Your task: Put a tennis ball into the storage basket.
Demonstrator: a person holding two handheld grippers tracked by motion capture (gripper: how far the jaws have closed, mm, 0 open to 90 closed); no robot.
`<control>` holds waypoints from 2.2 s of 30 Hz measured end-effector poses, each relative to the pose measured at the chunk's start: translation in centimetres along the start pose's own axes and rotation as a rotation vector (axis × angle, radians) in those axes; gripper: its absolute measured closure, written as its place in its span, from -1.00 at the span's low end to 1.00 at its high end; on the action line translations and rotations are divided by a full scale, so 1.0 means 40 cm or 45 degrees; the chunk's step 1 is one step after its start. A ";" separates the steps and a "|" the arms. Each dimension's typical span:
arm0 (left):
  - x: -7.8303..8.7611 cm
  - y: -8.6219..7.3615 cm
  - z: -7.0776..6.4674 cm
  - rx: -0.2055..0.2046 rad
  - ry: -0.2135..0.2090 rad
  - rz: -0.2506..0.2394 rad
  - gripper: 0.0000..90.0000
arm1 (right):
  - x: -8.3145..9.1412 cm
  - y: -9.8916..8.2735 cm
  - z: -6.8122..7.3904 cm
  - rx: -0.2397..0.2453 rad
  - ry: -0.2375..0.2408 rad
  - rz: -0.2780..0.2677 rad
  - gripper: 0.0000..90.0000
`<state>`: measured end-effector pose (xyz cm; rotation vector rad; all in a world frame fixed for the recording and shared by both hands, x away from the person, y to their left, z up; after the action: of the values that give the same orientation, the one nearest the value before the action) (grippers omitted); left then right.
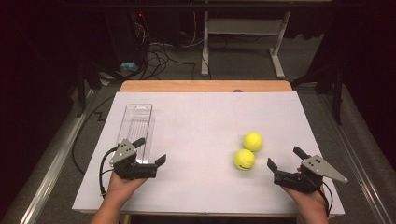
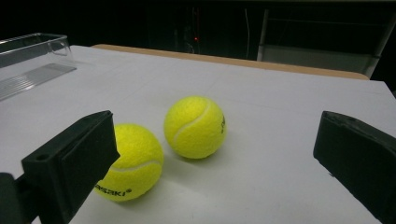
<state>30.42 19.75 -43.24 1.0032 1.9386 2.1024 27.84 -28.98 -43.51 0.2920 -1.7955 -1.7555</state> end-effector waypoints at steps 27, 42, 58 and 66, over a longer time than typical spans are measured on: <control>-0.008 0.030 -0.029 -0.007 -0.015 0.035 -0.96 | -0.012 -0.008 0.004 0.009 0.016 0.029 -1.00; -0.068 0.021 -0.119 -0.209 -0.058 0.317 -0.96 | -0.018 -0.016 0.006 0.012 0.028 0.047 -1.00; -0.116 -0.006 -0.217 -0.413 -0.106 0.644 -0.96 | -0.025 -0.026 0.013 0.020 0.037 0.073 -1.00; -0.138 -0.016 -0.231 -0.427 -0.134 0.804 -0.96 | -0.027 -0.029 0.015 0.021 0.039 0.079 -1.00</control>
<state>29.60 9.24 -45.65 1.7593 1.2502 2.4857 28.07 -27.99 -44.86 0.2659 -1.7794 -1.6855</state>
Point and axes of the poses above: each handheld gripper's, and its own axes: x roughly backward along the jaws, y roughly out of its top, z roughly to its left, the point moved 1 cm from there along -x, roughly forward along the jaws, and after that the axes turned 10 degrees about y, right-handed, at the moved point
